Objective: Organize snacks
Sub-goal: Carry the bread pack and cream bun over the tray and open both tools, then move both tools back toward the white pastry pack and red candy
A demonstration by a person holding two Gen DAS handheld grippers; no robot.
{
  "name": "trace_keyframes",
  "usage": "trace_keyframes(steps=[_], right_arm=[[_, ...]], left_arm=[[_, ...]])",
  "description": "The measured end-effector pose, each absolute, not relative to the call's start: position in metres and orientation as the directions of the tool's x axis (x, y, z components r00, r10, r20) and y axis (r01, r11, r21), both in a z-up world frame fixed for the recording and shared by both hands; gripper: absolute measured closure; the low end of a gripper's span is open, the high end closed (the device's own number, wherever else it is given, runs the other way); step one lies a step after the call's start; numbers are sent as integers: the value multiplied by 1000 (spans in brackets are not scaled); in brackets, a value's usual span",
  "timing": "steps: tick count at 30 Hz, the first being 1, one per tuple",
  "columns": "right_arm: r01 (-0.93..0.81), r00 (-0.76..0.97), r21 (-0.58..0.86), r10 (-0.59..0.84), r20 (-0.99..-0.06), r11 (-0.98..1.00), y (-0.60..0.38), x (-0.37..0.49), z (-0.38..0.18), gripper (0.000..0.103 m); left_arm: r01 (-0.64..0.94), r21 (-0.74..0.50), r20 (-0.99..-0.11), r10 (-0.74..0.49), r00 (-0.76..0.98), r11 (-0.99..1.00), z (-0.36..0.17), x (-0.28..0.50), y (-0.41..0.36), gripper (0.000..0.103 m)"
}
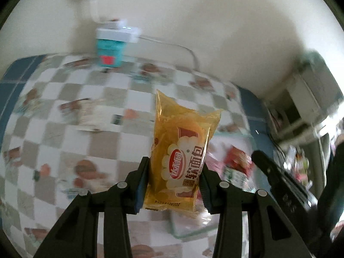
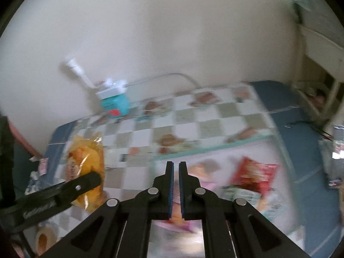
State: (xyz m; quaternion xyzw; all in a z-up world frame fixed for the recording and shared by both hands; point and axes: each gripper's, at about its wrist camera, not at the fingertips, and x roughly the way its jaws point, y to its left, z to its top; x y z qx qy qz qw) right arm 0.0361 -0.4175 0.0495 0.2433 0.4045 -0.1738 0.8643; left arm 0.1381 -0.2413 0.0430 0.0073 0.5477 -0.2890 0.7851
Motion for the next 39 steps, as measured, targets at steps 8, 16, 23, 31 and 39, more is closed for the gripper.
trace_keyframes(steps=[8, 16, 23, 31, 39], right_arm=[[544, 551, 240, -127, -824, 804, -442, 10, 21, 98], [569, 501, 225, -117, -857, 791, -444, 4, -4, 98], [588, 460, 203, -117, -880, 783, -444, 6, -20, 97], [573, 444, 184, -113, -889, 799, -426, 18, -19, 95], [463, 476, 199, -53, -878, 864, -367, 49, -8, 60]], left_arm=[[517, -296, -871, -449, 199, 803, 28, 126, -276, 59], [582, -231, -891, -410, 195, 780, -3, 113, -316, 58], [600, -242, -891, -420, 174, 762, -11, 113, -321, 19], [383, -203, -898, -327, 293, 901, 9, 166, -240, 11], [23, -92, -926, -94, 366, 995, -3, 212, -93, 11]])
